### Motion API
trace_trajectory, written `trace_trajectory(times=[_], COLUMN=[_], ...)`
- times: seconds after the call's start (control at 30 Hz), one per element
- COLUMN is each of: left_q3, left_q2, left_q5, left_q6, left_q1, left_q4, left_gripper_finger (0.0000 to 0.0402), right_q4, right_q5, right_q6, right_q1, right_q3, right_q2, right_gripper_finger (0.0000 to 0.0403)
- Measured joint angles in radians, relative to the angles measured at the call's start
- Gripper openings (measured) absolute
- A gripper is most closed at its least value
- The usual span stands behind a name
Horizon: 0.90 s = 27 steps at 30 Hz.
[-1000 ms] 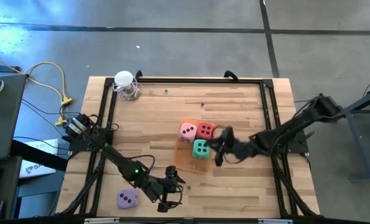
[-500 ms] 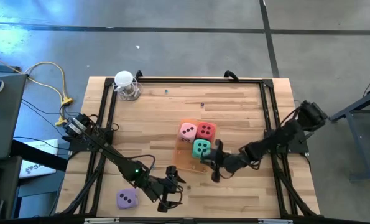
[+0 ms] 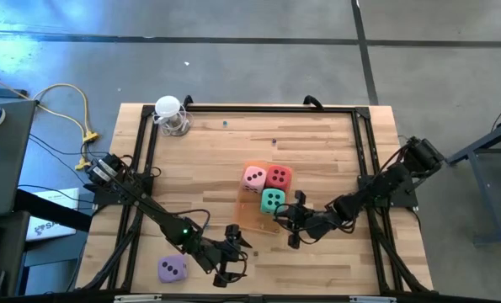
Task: Pick & Place Dice
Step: Put the small blue die into the orange bin, then put the large violet die into the orange bin
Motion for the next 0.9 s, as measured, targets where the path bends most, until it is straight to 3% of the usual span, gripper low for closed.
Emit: trace_trajectory(times=[0.37,0.9], left_q3=[0.0,0.0], left_q2=[0.0,0.0], left_q5=[0.0,-0.001], left_q6=[0.009,0.009], left_q1=[0.001,0.05], left_q4=[0.006,0.011], left_gripper_finger=[0.0399,0.0399], right_q4=[-0.028,0.106], right_q5=[-0.032,-0.003], right_q6=[0.022,-0.037], right_q1=[0.0,0.005], right_q3=[0.0,0.0], right_q2=[0.0,0.082], right_gripper_finger=[0.0052,0.0201])
